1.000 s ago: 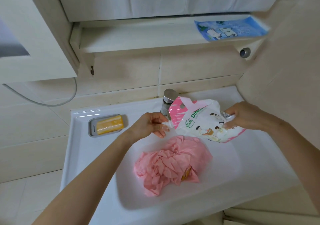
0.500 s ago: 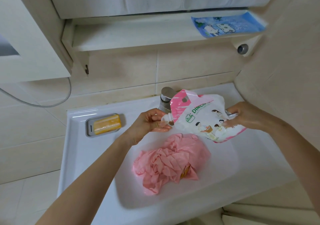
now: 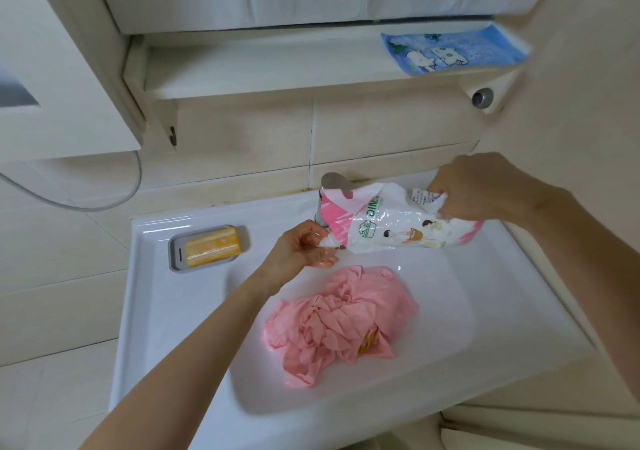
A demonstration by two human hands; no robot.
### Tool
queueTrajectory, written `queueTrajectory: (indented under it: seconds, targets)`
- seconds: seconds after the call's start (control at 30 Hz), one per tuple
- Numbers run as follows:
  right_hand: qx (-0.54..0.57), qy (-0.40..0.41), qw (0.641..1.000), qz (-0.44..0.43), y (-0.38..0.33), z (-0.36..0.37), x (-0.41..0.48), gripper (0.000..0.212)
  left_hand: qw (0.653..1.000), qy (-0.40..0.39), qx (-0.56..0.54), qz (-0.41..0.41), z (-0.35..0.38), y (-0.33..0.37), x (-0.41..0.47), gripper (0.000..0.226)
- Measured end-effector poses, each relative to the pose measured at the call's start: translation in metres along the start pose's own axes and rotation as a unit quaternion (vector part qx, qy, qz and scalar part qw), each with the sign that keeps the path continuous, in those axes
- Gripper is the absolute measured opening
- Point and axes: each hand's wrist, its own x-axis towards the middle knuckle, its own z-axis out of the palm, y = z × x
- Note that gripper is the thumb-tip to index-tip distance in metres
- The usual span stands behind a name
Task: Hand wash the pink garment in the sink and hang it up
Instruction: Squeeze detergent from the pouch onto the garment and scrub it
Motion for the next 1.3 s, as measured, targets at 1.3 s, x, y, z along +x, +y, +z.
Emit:
queueTrajectory:
  seconds: [1.3]
  targets:
    - [-0.186, 0.029, 0.974, -0.125, -0.055, -0.047, 0.003, 0.026, 0.998, 0.039, 0.01, -0.04, -0.002, -0.029, 0.011, 0.019]
